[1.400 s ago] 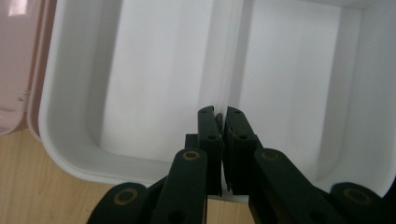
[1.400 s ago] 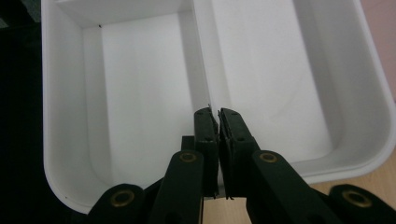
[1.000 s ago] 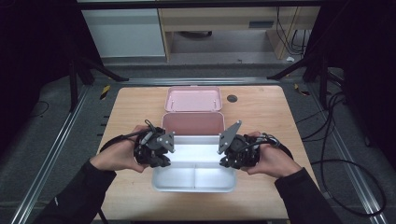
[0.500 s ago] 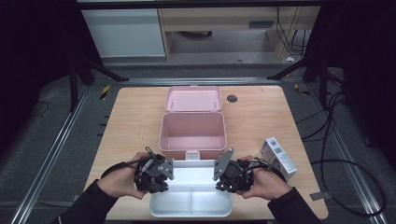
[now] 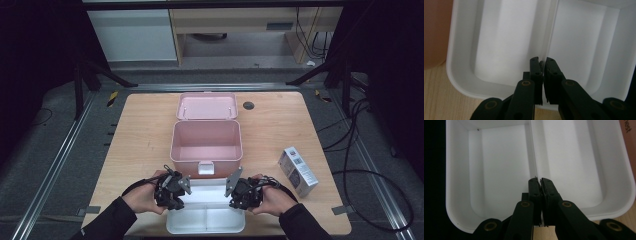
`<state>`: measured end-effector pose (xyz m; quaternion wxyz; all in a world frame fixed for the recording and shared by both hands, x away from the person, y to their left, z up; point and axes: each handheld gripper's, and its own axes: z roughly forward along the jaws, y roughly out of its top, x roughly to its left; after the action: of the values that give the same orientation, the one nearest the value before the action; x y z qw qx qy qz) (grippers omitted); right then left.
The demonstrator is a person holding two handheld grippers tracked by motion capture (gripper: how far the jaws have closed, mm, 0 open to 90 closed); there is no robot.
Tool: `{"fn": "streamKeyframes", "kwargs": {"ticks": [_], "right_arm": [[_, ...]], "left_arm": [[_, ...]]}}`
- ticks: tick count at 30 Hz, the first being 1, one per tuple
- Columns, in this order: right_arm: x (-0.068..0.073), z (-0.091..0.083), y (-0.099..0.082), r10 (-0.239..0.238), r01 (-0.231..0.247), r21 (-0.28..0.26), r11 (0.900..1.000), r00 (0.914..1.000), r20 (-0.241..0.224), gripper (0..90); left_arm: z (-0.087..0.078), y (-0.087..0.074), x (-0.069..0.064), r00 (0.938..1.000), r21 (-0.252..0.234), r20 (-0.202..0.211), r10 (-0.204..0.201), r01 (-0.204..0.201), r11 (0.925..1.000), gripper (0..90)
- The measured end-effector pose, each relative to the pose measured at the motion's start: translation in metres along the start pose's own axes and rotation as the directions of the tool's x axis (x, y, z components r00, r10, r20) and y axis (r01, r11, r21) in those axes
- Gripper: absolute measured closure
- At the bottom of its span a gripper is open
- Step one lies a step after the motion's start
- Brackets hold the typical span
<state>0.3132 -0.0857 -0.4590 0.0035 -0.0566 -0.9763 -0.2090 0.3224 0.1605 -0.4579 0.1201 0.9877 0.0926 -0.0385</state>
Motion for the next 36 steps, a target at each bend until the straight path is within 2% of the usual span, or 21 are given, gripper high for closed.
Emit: {"fn": "streamKeyframes", "kwargs": {"ticks": [2,5,8,12,13,17,18,19,20,22,25,27,29,30,32,33,34,35,36], "right_arm": [[-0.003,0.007,-0.002,0.006,-0.006,0.005,1.0000,1.0000,0.004,86.8],[-0.005,0.014,-0.005,0.011,-0.011,0.019,0.9998,0.9999,0.013,86.4],[-0.005,0.020,-0.008,0.011,-0.011,0.038,0.9992,0.9999,0.005,86.9],[-0.004,0.021,-0.008,0.011,-0.012,0.046,0.9989,0.9998,0.014,86.5],[-0.004,0.022,-0.009,0.020,-0.021,0.047,0.9987,0.9997,0.014,85.8],[-0.004,0.020,-0.012,0.033,-0.034,0.039,0.9986,0.9989,0.033,72.6],[-0.005,0.019,-0.013,0.030,-0.031,0.027,0.9992,0.9986,0.043,69.4],[-0.004,0.015,-0.013,0.046,-0.047,0.003,0.9989,0.9977,0.050,66.0],[-0.005,0.013,-0.014,0.051,-0.050,-0.017,0.9986,0.9970,0.057,64.1],[-0.007,0.004,-0.015,0.088,-0.082,-0.076,0.9938,0.9921,0.089,56.5],[-0.009,-0.008,-0.019,0.140,-0.123,-0.139,0.9827,0.9830,0.119,49.5],[-0.010,-0.016,-0.024,0.170,-0.144,-0.175,0.9740,0.9747,0.145,44.7],[-0.011,-0.023,-0.029,0.211,-0.177,-0.194,0.9648,0.9629,0.168,42.6],[-0.012,-0.025,-0.031,0.225,-0.189,-0.199,0.9616,0.9582,0.177,41.6],[-0.015,-0.032,-0.036,0.269,-0.225,-0.212,0.9512,0.9394,0.212,40.3],[-0.017,-0.034,-0.038,0.284,-0.236,-0.219,0.9467,0.9330,0.221,39.1],[-0.018,-0.038,-0.041,0.311,-0.257,-0.236,0.9372,0.9213,0.233,38.2],[-0.021,-0.041,-0.043,0.332,-0.272,-0.249,0.9296,0.9107,0.246,35.9],[-0.022,-0.043,-0.044,0.346,-0.280,-0.259,0.9242,0.9015,0.260,34.0]], "left_arm": [[0.004,0.001,0.003,0.9999,-0.009,0.013,-0.007,0.007,0.9999,85.3],[0.003,0.002,0.004,0.9994,-0.049,0.026,-0.024,0.025,0.9985,87.1],[0.003,0.001,0.005,0.9995,-0.053,0.018,-0.026,0.027,0.9982,88.9],[0.005,0.001,0.001,1.0000,-0.045,0.000,-0.005,0.005,0.9990,87.4],[0.004,0.002,0.001,0.9999,-0.029,-0.008,0.009,-0.009,0.9995,87.0],[0.005,0.001,-0.001,0.9998,-0.039,-0.021,0.006,-0.007,0.9992,81.1],[0.003,-0.001,-0.002,0.9996,-0.049,-0.028,0.002,-0.003,0.9988,79.5],[0.001,-0.002,-0.002,0.9995,-0.051,-0.030,0.003,-0.005,0.9987,77.3],[-0.003,-0.004,-0.003,0.9993,-0.074,-0.034,-0.015,0.013,0.9972,75.3],[-0.010,-0.009,-0.004,0.9980,-0.108,-0.056,-0.029,0.023,0.9939,70.9],[-0.023,-0.020,-0.003,0.9934,-0.170,-0.088,-0.074,0.058,0.9837,64.1],[-0.030,-0.028,0.000,0.9872,-0.207,-0.105,-0.120,0.097,0.9736,55.1],[-0.034,-0.037,0.004,0.9769,-0.236,-0.132,-0.168,0.134,0.9624,48.5],[-0.036,-0.042,0.009,0.9698,-0.247,-0.141,-0.199,0.160,0.9557,46.7],[-0.036,-0.050,0.015,0.9564,-0.274,-0.152,-0.249,0.202,0.9403,42.3],[-0.034,-0.054,0.020,0.9453,-0.289,-0.155,-0.287,0.234,0.9280,39.1],[-0.033,-0.058,0.024,0.9361,-0.303,-0.154,-0.316,0.260,0.9168,36.7],[-0.032,-0.060,0.027,0.9279,-0.309,-0.157,-0.338,0.279,0.9094,34.6],[-0.030,-0.064,0.031,0.9151,-0.323,-0.162,-0.369,0.304,0.8961,33.1]]}}
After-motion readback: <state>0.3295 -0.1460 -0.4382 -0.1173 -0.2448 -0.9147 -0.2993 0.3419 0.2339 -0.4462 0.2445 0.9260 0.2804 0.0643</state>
